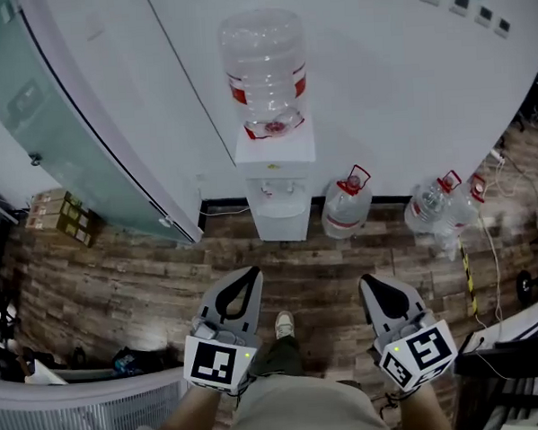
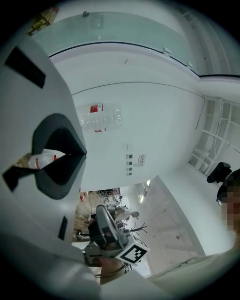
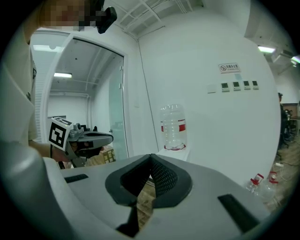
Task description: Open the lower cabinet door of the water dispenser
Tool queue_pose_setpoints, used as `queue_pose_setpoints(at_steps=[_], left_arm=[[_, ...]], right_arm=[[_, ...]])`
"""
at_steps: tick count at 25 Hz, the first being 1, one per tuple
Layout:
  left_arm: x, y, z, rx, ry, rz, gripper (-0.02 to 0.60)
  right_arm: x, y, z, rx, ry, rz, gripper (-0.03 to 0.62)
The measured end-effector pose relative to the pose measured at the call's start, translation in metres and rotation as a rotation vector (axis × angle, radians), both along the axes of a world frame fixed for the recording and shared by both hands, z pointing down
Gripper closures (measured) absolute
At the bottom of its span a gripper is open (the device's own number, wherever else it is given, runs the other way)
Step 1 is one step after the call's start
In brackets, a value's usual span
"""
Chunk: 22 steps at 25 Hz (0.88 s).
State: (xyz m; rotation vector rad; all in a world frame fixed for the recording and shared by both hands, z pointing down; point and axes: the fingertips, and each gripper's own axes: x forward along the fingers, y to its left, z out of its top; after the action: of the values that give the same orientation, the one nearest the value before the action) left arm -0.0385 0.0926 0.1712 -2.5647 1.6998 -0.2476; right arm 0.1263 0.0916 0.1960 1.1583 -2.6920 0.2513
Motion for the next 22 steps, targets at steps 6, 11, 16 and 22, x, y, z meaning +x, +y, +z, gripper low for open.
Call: queue_pose_setpoints(at_steps=[6,11,16,22], left_arm=[[-0.035,-0.068,-0.004,-0.011,0.010,0.035,0.575],[-0.054,-0.116,-0.004,-0.009,0.002,0.064,0.575],[-0.063,-0.150,0.003,-0.024,0.001,0.085,0.575],[-0.065,-0.179,0.013,-0.041,0.004,0.087,0.575]], right_arm=[[-0.038,-0.070,-0.006,-0.007,0.012,0.015,0.588],[-0.056,-0.118,-0.007,-0.010,0.014,0.041,0.588],[-0.063,-0.154,-0.002,-0.018,0.015,0.066,0.588],[-0.062,-0.186,0.004,-0.026,0.014,0.079,0.588]])
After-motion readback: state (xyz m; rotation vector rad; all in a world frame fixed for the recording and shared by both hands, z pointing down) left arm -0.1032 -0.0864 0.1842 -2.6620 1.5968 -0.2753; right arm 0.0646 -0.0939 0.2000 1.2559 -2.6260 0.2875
